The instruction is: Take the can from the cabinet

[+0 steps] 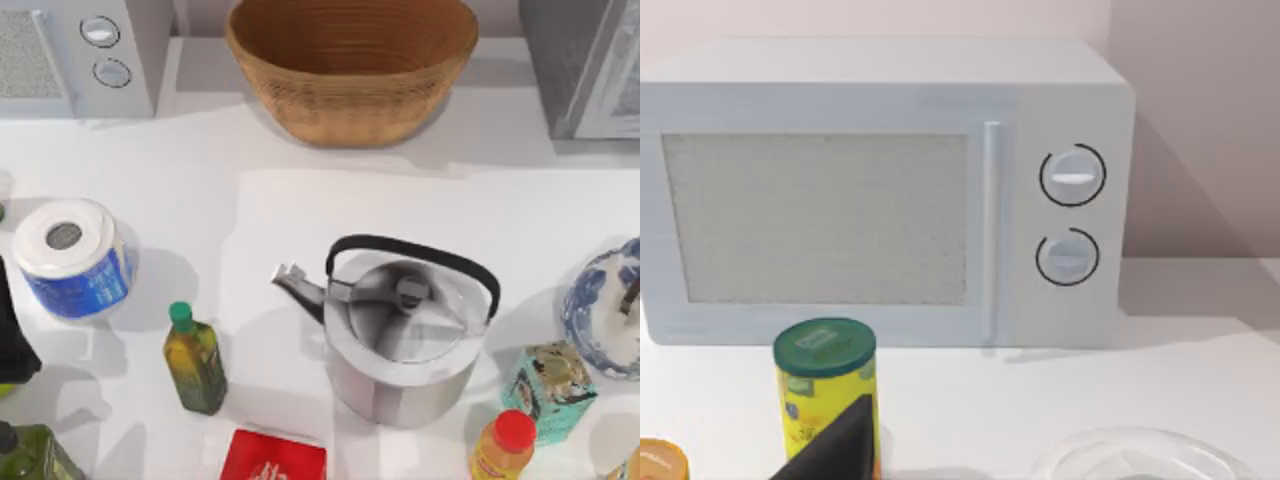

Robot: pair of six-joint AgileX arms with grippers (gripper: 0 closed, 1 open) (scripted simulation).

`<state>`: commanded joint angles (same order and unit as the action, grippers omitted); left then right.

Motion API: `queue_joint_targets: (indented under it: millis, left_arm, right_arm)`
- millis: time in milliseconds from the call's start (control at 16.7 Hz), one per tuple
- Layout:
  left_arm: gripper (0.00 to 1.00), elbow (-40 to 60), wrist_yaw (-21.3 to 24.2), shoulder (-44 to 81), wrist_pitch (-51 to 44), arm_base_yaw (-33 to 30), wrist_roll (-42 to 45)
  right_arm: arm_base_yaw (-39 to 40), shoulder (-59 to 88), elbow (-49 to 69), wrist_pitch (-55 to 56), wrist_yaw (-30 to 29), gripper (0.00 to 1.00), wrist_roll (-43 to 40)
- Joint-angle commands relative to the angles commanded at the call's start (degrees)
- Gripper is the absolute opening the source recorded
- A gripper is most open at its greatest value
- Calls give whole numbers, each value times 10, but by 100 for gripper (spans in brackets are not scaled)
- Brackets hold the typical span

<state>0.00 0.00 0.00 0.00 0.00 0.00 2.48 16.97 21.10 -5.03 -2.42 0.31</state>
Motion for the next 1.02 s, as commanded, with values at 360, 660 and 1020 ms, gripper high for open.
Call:
queue_joint_targets:
  millis: [360, 660, 1020]
  left_arm:
    - [100, 0, 0, 0, 0, 0, 0]
    - [100, 0, 0, 0, 0, 0, 0]
    - [100, 0, 0, 0, 0, 0, 0]
  right_arm:
    - [31, 244, 315, -79, -38, 100, 4]
    - [57, 436, 574, -141, -67, 100, 6]
    - [78, 576, 767, -184, -86, 100, 6]
